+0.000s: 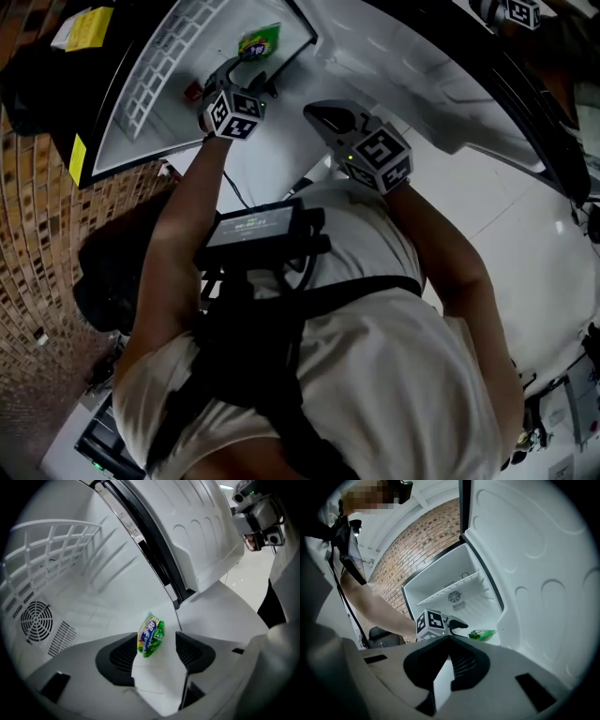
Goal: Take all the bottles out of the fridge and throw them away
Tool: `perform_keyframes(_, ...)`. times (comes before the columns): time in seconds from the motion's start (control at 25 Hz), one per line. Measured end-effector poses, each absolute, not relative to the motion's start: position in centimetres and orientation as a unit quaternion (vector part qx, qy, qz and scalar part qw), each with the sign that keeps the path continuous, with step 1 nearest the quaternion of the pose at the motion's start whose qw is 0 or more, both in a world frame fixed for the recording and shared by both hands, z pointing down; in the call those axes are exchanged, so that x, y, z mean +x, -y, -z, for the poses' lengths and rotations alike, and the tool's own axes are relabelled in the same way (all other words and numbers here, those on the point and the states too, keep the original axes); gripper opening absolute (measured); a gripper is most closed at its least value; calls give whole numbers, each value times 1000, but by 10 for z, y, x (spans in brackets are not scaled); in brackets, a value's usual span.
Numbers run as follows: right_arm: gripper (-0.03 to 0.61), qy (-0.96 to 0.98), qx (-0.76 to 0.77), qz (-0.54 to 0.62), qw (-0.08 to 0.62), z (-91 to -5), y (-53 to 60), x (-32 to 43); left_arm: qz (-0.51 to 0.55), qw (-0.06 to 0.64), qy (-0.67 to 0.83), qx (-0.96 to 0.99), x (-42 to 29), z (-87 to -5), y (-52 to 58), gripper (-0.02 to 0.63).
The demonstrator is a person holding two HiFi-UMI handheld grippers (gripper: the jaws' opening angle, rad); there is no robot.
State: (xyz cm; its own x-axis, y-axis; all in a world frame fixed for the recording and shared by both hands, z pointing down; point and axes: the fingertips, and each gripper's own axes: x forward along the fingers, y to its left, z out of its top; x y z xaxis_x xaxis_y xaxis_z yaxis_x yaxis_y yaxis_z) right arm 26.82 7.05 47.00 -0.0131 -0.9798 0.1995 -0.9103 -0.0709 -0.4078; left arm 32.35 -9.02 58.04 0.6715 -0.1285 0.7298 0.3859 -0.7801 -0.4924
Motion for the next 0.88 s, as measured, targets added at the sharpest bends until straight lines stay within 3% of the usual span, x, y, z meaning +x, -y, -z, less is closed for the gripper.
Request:
perform_keyframes(0.24, -8, -661, -709, 231, 84, -478, -86, 285, 430, 438, 107, -782, 349, -609, 100, 267)
perform_keyframes(0.48, -8, -645, -723, 234, 78, -482, -99, 293, 454, 468, 115, -750, 357, -624, 108, 265)
perform_keyframes(0.52, -8, -643, -724, 235, 80, -482, -100, 293, 453, 469, 112, -750, 358, -622, 109, 237)
perform_keyframes(0.56, -8, -642, -725, 236, 84, -483, -101, 293, 452, 467, 108, -752, 359, -620, 110, 94)
perform_keyframes(0.6, -8, -641, -725, 236, 86, -482, -101, 292, 452, 463, 102, -756, 359, -616, 112, 62)
perform_keyframes(0.88, -8, -652, -717, 233, 82, -478, -93, 290, 424, 453, 67, -781, 351, -584, 115, 38)
